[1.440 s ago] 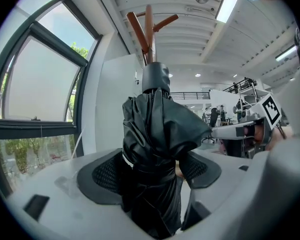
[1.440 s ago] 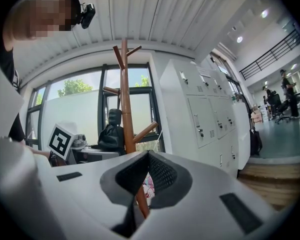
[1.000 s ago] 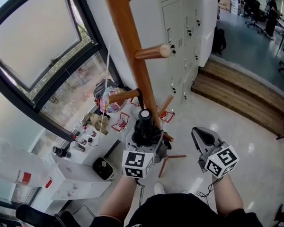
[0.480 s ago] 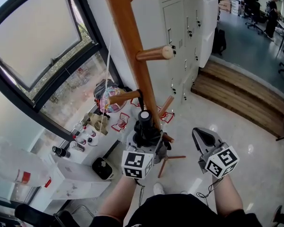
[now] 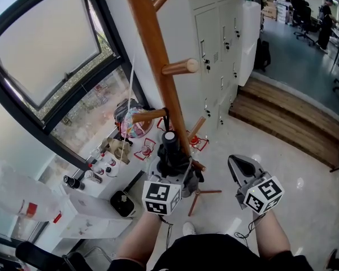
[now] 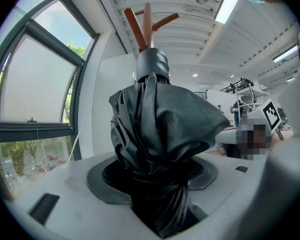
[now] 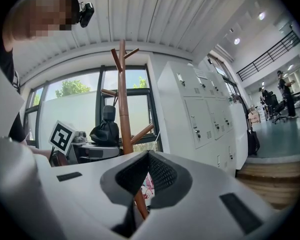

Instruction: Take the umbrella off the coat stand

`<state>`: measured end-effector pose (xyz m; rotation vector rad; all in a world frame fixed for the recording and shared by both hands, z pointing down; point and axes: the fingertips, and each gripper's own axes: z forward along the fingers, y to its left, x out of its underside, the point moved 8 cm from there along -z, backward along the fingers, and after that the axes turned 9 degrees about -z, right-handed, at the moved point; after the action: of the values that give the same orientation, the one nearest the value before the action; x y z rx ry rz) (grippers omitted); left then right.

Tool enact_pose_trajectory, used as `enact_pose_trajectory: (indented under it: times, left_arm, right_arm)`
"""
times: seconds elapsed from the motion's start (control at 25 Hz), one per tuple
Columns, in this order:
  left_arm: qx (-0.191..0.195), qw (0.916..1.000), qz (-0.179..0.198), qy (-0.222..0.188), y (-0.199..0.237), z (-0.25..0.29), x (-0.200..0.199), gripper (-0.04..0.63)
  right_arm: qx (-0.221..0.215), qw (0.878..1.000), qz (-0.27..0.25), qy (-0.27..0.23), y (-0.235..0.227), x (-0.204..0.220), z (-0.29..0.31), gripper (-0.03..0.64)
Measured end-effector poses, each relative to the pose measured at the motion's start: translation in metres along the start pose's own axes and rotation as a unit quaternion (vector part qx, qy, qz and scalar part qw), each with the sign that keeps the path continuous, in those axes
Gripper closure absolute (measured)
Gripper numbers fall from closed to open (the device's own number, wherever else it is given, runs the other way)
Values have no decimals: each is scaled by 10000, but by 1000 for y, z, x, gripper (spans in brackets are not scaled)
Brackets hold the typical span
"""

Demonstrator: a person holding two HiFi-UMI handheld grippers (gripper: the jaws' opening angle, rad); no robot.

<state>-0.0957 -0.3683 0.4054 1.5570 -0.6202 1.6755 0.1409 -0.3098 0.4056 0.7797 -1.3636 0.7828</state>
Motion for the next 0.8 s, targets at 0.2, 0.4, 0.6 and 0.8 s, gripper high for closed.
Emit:
enact_pose_trajectory:
  times: [0.2,0.4,0.6,0.8]
  left_arm:
    - [-122,9998,-85,-128,0,-9,-11,327]
    - [-295,9985,-130,-445,1,-23,-30,328]
    - [-460,9963,-124,-713,0,-37,-46,328]
    - [-678,9935,-262,-873,-1,-52,-48,330]
  right_arm:
    - [-74,10000,-13,-40,1,-2,-4,563]
    - [-201,9998,-23,-79,7,-4,-5,563]
    - [-314,9994,-37,-137,7,-6,-8,563]
    - [-421,9990,-51,-170,8,-7,-12,563]
